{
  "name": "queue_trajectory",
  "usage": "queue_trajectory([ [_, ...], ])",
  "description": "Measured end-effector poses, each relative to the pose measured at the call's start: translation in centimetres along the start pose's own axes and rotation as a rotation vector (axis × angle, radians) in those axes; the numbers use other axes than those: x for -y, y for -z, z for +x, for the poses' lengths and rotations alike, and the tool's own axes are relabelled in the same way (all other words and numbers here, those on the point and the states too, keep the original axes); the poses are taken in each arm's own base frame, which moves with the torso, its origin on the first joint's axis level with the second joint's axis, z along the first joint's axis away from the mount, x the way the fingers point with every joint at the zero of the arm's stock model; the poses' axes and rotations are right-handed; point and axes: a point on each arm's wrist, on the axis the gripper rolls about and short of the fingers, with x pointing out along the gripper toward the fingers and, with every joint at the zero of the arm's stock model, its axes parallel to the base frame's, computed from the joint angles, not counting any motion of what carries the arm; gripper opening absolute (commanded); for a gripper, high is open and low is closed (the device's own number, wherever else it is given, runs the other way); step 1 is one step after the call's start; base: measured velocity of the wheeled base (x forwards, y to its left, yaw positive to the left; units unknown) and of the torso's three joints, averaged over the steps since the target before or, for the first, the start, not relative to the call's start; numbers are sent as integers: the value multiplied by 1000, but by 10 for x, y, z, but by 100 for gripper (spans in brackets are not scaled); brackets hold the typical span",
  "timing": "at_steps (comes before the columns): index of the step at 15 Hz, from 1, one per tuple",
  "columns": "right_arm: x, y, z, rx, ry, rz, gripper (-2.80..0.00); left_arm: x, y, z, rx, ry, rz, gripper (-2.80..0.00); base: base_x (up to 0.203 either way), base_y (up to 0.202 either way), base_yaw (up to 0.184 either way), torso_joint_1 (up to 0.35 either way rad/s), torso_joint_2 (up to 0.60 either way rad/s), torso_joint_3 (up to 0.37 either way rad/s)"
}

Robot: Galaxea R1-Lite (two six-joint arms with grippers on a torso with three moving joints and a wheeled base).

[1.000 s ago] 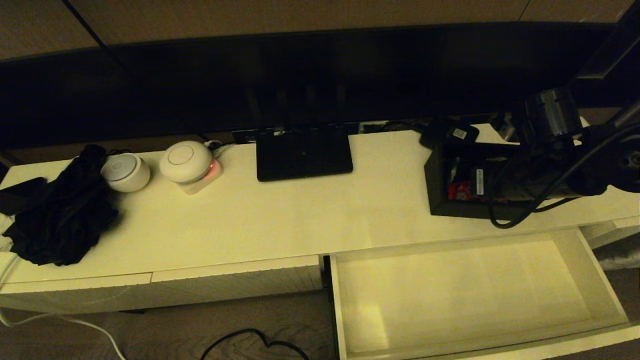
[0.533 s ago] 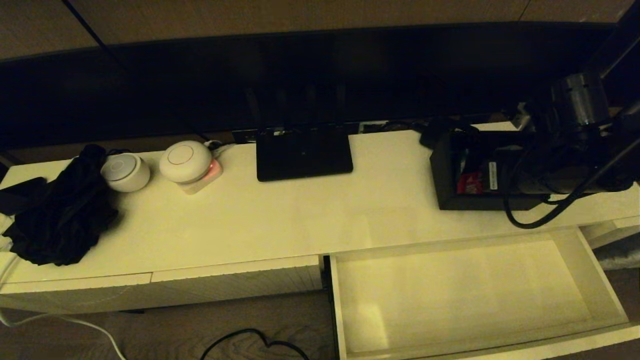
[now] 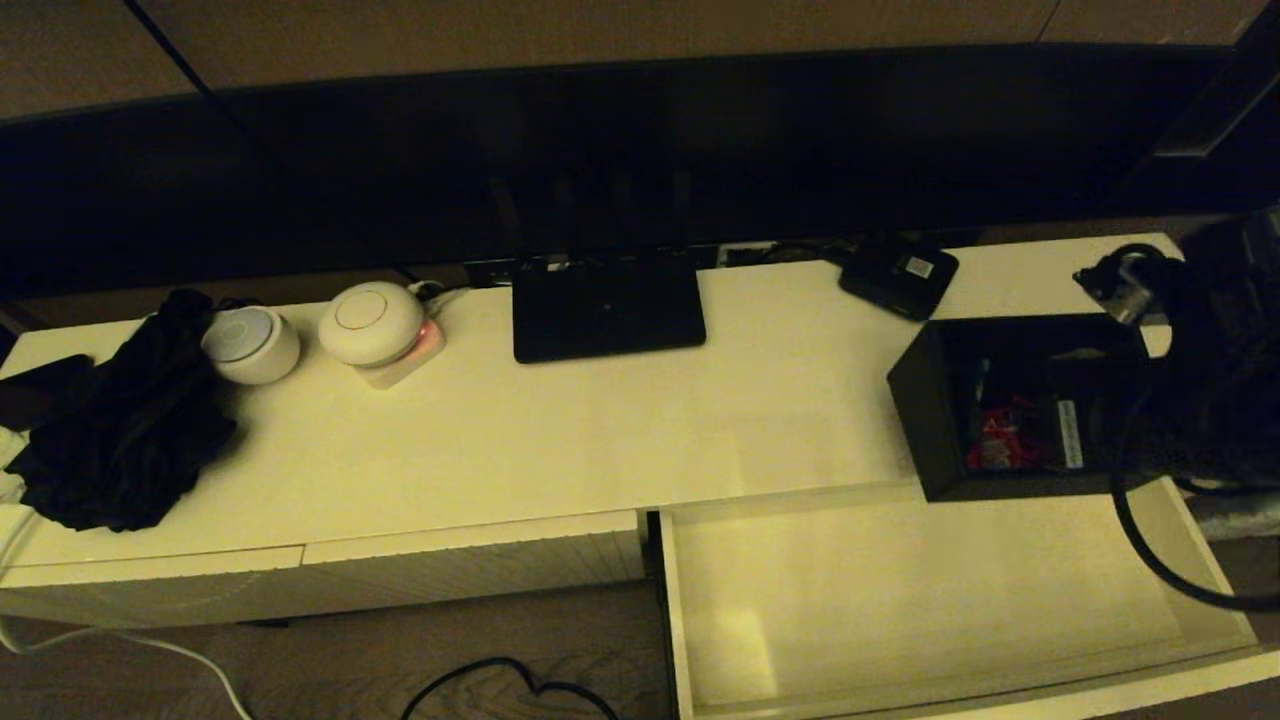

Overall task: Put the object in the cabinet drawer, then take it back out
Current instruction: Put the storage box in the drawer

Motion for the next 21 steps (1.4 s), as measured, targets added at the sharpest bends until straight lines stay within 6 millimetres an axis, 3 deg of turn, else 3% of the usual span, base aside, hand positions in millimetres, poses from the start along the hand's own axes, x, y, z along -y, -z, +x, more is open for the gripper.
queue_trajectory([
  [4, -1, 50, -31, -69, -62, -72, -280, 0, 0, 0, 0, 1, 0, -280, 0, 0, 0, 0, 0, 0],
  [8, 7, 85, -40, -122, -70, -79, -280, 0, 0, 0, 0, 0, 0, -280, 0, 0, 0, 0, 0, 0],
  [14, 7, 107, -20, -167, -53, -66, -280, 0, 0, 0, 0, 0, 0, -280, 0, 0, 0, 0, 0, 0],
  [21, -6, 114, 20, -202, -27, 13, -280, 0, 0, 0, 0, 1, 0, -280, 0, 0, 0, 0, 0, 0],
])
